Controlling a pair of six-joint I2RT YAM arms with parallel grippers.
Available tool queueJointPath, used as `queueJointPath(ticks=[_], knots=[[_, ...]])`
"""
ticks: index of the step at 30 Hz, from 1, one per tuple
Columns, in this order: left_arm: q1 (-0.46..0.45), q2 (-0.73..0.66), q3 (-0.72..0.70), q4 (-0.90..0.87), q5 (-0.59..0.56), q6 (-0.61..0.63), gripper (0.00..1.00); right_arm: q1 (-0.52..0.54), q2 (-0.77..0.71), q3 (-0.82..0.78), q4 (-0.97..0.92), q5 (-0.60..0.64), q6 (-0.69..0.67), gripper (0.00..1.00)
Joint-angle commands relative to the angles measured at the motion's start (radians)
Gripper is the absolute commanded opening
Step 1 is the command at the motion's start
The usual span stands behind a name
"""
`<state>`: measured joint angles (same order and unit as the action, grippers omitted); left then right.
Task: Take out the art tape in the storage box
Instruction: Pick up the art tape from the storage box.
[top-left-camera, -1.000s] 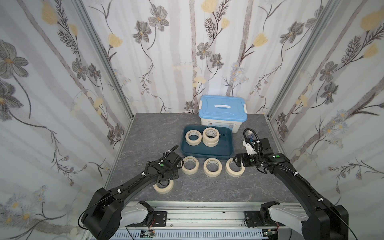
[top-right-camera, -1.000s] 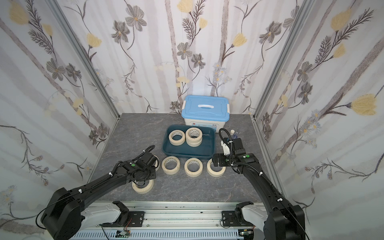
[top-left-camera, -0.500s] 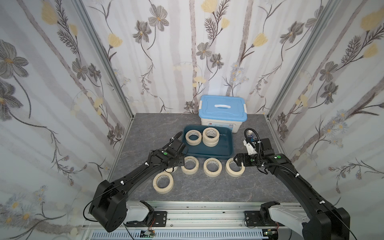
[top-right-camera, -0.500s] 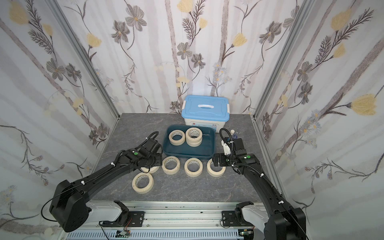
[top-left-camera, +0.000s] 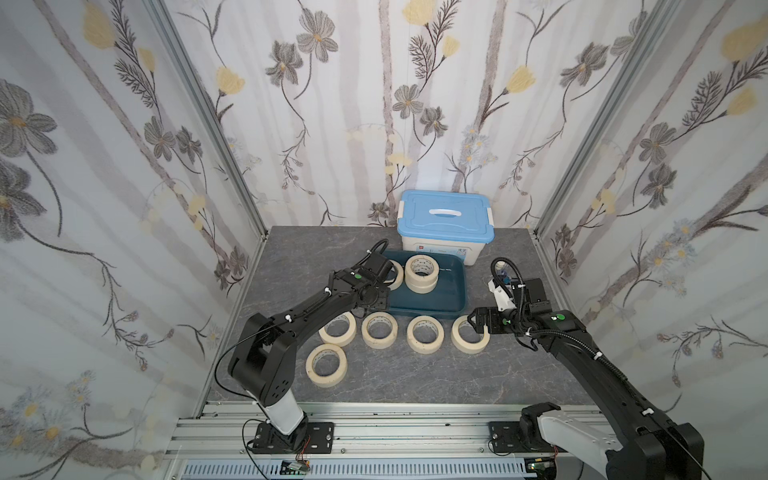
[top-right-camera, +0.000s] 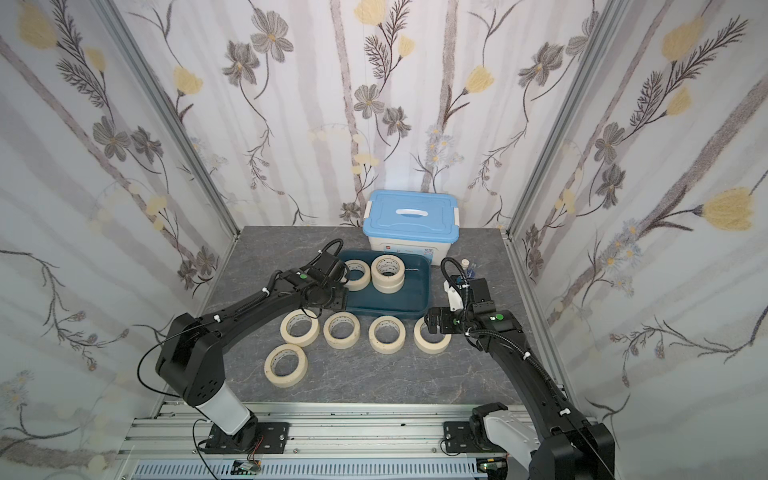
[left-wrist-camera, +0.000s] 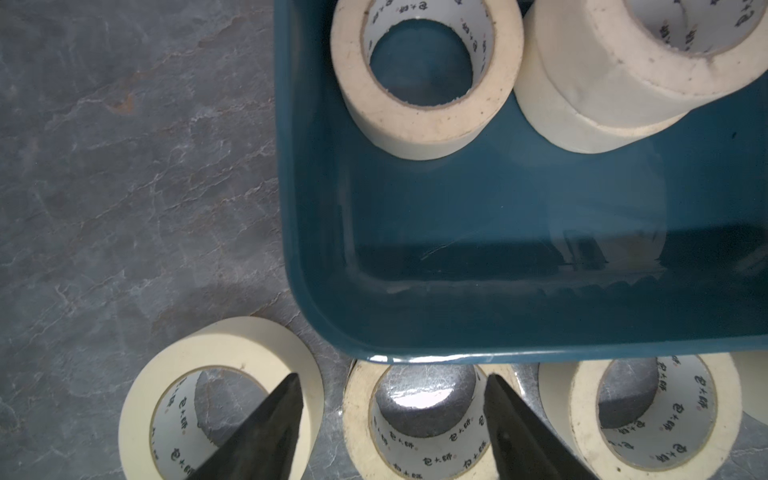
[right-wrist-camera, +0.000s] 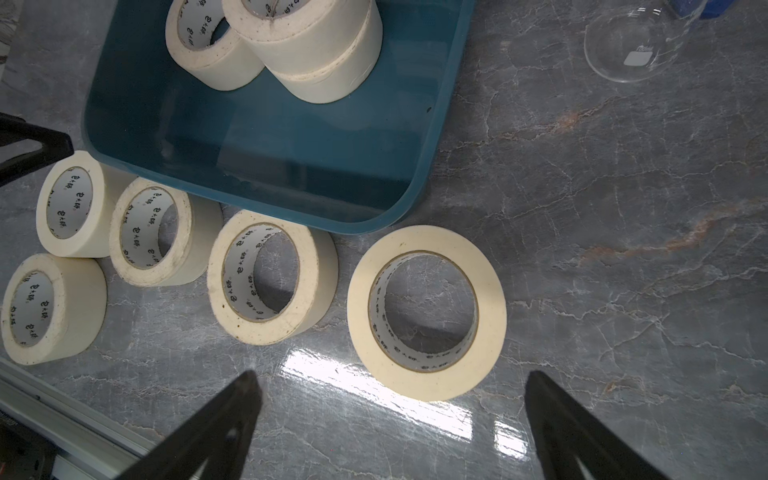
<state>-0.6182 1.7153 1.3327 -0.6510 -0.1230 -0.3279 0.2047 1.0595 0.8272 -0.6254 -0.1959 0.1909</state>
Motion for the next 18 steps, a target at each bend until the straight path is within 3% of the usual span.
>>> queueJointPath(ticks=[1, 18], knots=[[0.003, 0.080, 0.079, -0.027, 0.031, 0.106, 0.72, -0.001, -0.003, -0.001, 0.011, -0.024, 0.016, 1.00], [0.020, 0.431, 0.505, -0.125, 0.117, 0.311, 0.62, -0.002, -0.025, -0.026, 0.015, -0.027, 0.026, 1.00]])
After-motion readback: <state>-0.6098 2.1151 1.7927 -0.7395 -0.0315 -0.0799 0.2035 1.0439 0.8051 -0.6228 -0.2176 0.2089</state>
